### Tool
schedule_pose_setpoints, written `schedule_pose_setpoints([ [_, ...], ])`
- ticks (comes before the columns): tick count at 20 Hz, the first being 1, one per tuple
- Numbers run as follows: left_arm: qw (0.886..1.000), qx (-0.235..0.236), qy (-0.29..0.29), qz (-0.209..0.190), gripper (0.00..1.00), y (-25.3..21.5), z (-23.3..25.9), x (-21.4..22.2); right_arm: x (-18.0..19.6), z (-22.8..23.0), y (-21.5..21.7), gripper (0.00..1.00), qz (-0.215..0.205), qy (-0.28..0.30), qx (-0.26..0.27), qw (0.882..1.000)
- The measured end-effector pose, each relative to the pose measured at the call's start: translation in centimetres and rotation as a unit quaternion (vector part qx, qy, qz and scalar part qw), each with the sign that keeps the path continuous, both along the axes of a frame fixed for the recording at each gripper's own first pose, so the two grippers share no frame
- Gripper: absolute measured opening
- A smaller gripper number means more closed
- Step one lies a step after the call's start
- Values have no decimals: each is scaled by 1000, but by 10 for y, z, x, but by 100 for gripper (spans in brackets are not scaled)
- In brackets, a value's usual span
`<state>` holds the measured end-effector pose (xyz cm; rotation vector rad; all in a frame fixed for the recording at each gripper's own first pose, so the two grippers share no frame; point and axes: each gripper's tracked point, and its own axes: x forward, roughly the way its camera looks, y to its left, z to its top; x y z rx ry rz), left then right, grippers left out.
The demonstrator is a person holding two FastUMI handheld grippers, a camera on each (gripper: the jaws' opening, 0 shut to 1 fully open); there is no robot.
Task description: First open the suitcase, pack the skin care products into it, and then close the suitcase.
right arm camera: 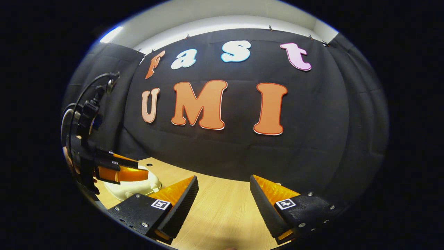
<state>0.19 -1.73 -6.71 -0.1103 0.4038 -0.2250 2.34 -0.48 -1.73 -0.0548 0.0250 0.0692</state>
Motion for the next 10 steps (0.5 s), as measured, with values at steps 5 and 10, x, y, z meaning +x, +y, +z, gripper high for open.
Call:
schedule_pose_setpoints([
  [5,986,48,-120,109,96,26,65,3,6,13,11,94,1,-21,-5,1000],
  [10,974,18,-170,148,100,32,92,-7,4,16,9,95,-11,-35,-5,999],
])
